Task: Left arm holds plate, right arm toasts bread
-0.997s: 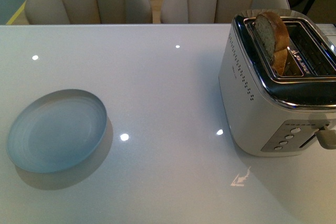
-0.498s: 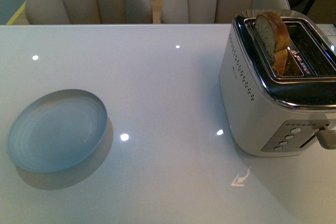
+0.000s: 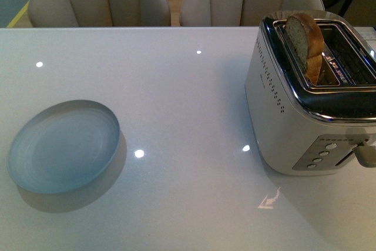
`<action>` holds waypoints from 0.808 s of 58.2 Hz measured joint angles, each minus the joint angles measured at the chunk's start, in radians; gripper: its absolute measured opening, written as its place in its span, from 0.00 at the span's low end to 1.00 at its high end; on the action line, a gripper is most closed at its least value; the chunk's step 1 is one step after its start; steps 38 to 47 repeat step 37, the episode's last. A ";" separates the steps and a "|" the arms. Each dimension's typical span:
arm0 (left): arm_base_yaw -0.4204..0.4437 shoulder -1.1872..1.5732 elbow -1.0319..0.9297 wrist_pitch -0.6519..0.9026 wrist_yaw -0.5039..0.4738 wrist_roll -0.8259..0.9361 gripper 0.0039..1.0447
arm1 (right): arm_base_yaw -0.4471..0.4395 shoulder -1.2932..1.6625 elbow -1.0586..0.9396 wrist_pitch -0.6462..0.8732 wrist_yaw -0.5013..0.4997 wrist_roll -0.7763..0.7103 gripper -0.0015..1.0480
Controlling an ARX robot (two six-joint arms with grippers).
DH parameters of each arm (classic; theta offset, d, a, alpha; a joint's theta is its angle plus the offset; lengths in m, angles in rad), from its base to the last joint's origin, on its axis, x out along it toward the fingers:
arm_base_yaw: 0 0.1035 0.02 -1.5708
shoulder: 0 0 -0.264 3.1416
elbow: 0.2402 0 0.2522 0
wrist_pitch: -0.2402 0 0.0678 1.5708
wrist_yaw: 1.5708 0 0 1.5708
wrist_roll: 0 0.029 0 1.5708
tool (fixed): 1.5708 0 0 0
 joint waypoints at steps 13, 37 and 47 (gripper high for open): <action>0.000 0.000 0.000 0.000 0.000 0.000 0.68 | 0.000 0.000 0.000 0.000 0.000 0.000 0.91; 0.000 0.000 0.000 0.000 0.000 0.002 0.93 | 0.000 0.000 0.000 0.000 0.000 0.000 0.91; 0.000 0.000 0.000 0.000 0.000 0.002 0.93 | 0.000 0.000 0.000 0.000 0.000 0.000 0.91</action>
